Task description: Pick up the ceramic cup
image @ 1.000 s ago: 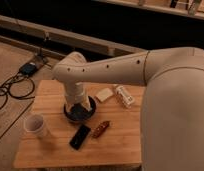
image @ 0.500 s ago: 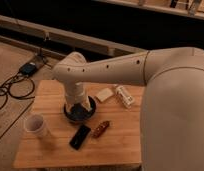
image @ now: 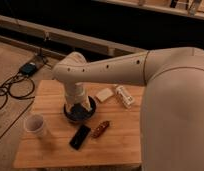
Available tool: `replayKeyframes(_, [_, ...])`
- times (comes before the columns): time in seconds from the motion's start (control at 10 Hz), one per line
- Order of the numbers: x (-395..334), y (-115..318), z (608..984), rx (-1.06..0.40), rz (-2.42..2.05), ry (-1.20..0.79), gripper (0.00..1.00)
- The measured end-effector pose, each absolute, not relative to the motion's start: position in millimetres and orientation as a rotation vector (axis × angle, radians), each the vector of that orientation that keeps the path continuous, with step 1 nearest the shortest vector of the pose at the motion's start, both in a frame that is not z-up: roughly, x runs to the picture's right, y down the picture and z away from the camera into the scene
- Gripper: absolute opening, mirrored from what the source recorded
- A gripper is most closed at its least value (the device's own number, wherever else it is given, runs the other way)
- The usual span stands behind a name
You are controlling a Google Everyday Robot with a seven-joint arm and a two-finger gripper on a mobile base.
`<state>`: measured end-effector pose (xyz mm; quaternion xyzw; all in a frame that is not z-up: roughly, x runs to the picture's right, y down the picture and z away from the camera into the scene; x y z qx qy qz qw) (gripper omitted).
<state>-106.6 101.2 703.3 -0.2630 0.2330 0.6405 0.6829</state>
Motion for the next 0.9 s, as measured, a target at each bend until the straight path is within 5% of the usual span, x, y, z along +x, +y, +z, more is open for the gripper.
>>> replayKeyframes(0.9, [-164.2,152.4,713.5,-0.594,1.16,0.527,0.65])
